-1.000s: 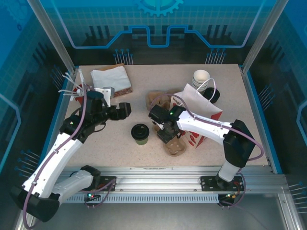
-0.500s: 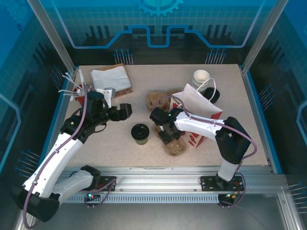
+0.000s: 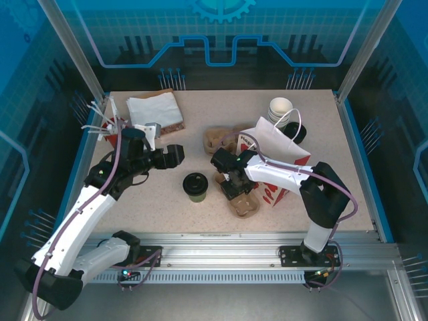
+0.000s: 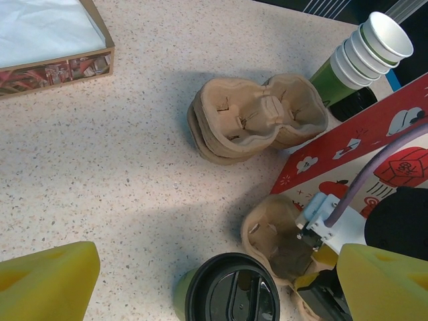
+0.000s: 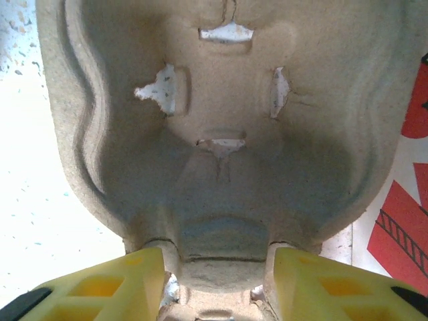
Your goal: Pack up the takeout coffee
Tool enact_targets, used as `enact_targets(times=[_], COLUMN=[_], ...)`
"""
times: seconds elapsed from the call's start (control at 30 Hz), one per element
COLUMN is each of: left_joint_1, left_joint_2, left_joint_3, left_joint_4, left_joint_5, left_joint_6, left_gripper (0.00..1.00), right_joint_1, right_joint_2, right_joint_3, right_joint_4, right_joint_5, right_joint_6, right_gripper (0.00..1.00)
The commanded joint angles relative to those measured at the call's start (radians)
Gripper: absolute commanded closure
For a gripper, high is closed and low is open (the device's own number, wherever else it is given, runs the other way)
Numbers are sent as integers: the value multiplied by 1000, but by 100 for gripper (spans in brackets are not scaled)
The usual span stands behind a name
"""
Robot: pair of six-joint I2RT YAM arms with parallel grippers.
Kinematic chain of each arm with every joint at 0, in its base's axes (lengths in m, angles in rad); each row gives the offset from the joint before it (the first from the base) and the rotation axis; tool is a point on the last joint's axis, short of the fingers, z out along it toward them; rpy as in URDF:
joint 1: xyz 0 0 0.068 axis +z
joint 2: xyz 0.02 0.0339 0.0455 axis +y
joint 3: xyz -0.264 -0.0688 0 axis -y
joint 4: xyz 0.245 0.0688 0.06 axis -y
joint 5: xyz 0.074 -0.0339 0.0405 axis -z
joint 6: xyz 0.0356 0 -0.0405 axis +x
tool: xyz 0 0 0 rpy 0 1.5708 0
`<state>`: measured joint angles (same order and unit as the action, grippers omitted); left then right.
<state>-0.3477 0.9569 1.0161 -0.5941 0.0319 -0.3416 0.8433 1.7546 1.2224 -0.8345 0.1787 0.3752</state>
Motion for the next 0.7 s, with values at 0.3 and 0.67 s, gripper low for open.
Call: enact_targets(times=[0.3, 0.67], left_joint_1=[9, 9], left_joint_2=[-15, -15], left_joint_3=[-24, -28], left_joint_4=[26, 33], left_joint_5=[29, 32], left_joint_6=[-7, -5], left_gripper=[7, 7], right_joint_1=[-15, -16], right_joint_2=[29, 23], right_joint_3=[-26, -29], right_joint_4=[19, 27], right_joint_5=[-16, 5], right_joint_6=[24, 23], right_gripper=[53, 59])
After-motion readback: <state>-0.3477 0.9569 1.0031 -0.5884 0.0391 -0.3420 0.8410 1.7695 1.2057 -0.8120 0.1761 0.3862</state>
